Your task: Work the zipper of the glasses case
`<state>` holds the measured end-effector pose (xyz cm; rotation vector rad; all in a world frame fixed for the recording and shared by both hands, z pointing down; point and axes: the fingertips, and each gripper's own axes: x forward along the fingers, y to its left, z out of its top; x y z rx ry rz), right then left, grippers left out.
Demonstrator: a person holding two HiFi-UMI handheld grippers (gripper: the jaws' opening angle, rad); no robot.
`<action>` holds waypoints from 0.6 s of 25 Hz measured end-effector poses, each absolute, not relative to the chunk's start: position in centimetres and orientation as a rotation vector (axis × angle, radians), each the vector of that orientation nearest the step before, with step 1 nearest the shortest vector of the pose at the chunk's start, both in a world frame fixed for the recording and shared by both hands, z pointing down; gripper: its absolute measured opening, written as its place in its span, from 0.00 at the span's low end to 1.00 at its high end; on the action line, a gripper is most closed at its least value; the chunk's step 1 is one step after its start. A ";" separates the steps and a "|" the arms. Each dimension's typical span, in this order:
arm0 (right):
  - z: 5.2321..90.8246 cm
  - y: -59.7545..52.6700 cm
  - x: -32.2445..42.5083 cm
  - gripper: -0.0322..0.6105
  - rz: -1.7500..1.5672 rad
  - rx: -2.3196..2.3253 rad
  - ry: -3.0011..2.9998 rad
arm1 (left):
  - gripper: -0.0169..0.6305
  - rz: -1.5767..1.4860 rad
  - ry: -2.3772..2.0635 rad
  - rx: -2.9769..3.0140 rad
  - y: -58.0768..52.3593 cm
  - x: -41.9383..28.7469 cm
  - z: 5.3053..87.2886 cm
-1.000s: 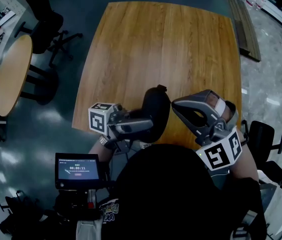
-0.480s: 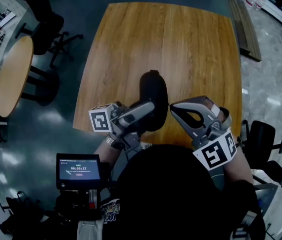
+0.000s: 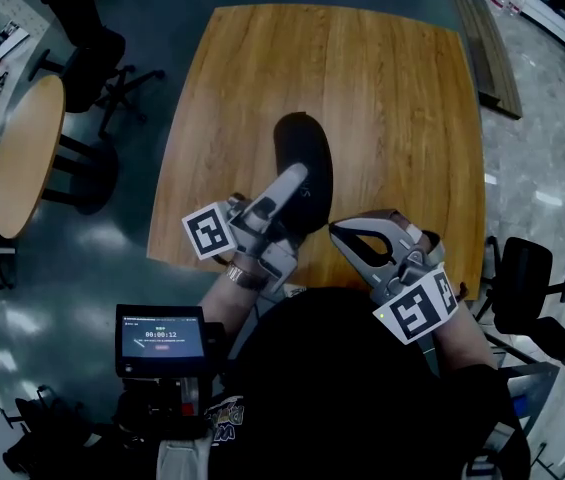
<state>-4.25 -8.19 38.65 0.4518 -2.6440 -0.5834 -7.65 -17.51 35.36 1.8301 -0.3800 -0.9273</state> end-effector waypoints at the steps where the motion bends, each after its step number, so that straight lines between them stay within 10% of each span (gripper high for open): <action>1: 39.0 -7.9 -4.5 0.06 -0.567 0.443 -2.649 | 0.41 -0.937 -0.400 1.824 -17.8 -7.7 35.3; 15: 38.5 -8.9 -1.5 0.06 -0.429 0.422 -2.753 | 0.43 -0.933 -0.325 1.914 -16.5 -7.8 35.4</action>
